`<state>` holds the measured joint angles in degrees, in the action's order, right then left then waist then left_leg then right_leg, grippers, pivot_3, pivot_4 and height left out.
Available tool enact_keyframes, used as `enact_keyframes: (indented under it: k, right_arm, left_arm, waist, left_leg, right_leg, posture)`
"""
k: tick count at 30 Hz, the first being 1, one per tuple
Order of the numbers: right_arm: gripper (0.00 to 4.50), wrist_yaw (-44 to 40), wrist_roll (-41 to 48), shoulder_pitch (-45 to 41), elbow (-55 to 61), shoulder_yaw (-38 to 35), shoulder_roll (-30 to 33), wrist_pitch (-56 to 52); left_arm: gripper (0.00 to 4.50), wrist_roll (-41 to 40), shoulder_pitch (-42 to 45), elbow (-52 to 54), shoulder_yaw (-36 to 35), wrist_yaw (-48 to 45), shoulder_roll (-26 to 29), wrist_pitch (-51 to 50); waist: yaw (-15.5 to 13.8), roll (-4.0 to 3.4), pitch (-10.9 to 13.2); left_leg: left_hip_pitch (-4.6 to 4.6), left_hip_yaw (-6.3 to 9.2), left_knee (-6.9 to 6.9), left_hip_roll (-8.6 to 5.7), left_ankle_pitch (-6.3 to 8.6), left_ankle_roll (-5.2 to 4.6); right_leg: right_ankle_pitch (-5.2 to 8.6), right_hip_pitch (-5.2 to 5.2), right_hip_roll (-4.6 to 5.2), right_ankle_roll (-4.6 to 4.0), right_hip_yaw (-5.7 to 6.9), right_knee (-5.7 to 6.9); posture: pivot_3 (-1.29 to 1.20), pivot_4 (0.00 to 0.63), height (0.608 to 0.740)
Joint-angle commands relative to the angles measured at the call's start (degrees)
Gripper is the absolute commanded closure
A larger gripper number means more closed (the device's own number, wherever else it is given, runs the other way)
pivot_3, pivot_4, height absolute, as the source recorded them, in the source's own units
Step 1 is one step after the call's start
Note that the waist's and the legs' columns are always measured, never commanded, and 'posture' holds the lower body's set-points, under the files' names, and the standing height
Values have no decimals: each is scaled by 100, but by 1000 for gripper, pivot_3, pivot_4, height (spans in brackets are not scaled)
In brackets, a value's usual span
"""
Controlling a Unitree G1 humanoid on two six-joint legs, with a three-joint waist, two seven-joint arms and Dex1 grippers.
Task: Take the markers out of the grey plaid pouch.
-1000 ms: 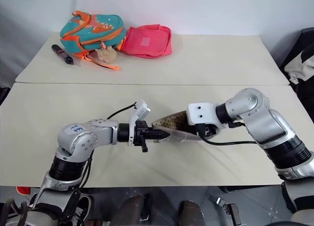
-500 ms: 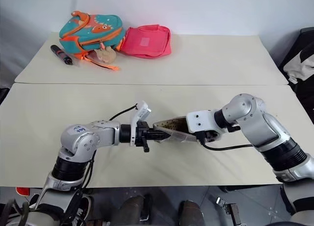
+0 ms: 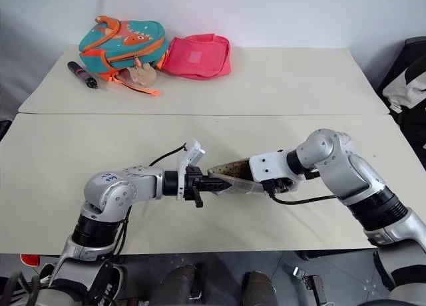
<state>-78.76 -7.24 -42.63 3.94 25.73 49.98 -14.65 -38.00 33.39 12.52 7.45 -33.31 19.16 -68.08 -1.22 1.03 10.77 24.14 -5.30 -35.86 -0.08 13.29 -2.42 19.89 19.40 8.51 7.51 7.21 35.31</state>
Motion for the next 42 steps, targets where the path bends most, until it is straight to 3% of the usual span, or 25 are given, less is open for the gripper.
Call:
enact_keyframes:
  k: [1,9,12,15,19,26,35,42]
  right_arm:
    - [2447,-25,-343,78,-284,206,-7,136]
    - [2447,63,-607,57,-606,277,-201,328]
    - [3034,23,-628,63,-621,241,-242,292]
    - [3995,27,-679,73,-649,211,-253,309]
    - [4008,-82,-509,102,-437,86,-263,108]
    - [4008,-482,672,-87,493,-680,-266,-1182]
    - [4008,-129,755,-241,314,-829,-204,-1492]
    - [4008,-269,2013,-370,832,-1483,-266,-2478]
  left_arm:
    - [4500,-37,-43,35,-124,-14,32,47]
    - [4500,-26,-80,23,-138,7,38,78]
    - [4500,-26,-92,28,-137,26,43,69]
    - [4500,-26,-109,36,-130,31,46,72]
    - [4500,-29,-101,25,-131,29,42,71]
    - [4500,92,-114,4,8,4,99,168]
    - [4500,173,-118,86,213,-102,228,295]
    - [4500,407,-92,8,287,-20,280,524]
  waist:
    - [4,0,0]
    - [60,1,0]
    - [81,1,-1]
    - [97,1,-1]
    - [100,1,0]
    - [100,1,0]
    - [90,1,0]
    - [81,1,0]
  left_leg:
    - [0,0,0,0,0,0]
    - [-2,-1,-7,3,0,0]
    - [-3,-1,-10,3,0,0]
    - [-2,0,-9,2,0,0]
    - [-2,2,-10,1,1,1]
    - [2,3,-8,2,1,1]
    - [1,3,-6,1,4,3]
    - [3,3,-6,1,4,3]
  right_leg:
    - [0,0,0,0,0,0]
    - [0,-2,-3,0,0,7]
    - [0,-2,-2,0,0,13]
    - [0,-1,-1,0,-3,13]
    - [0,-3,1,0,-4,12]
    - [0,0,0,-1,-3,12]
    - [0,2,4,-1,-4,10]
    - [0,3,4,-1,-4,10]
  posture:
    - [0,150,740]
    - [0,150,740]
    - [0,150,740]
    - [0,150,740]
    - [0,150,740]
    - [0,150,740]
    - [0,150,740]
    - [0,150,740]
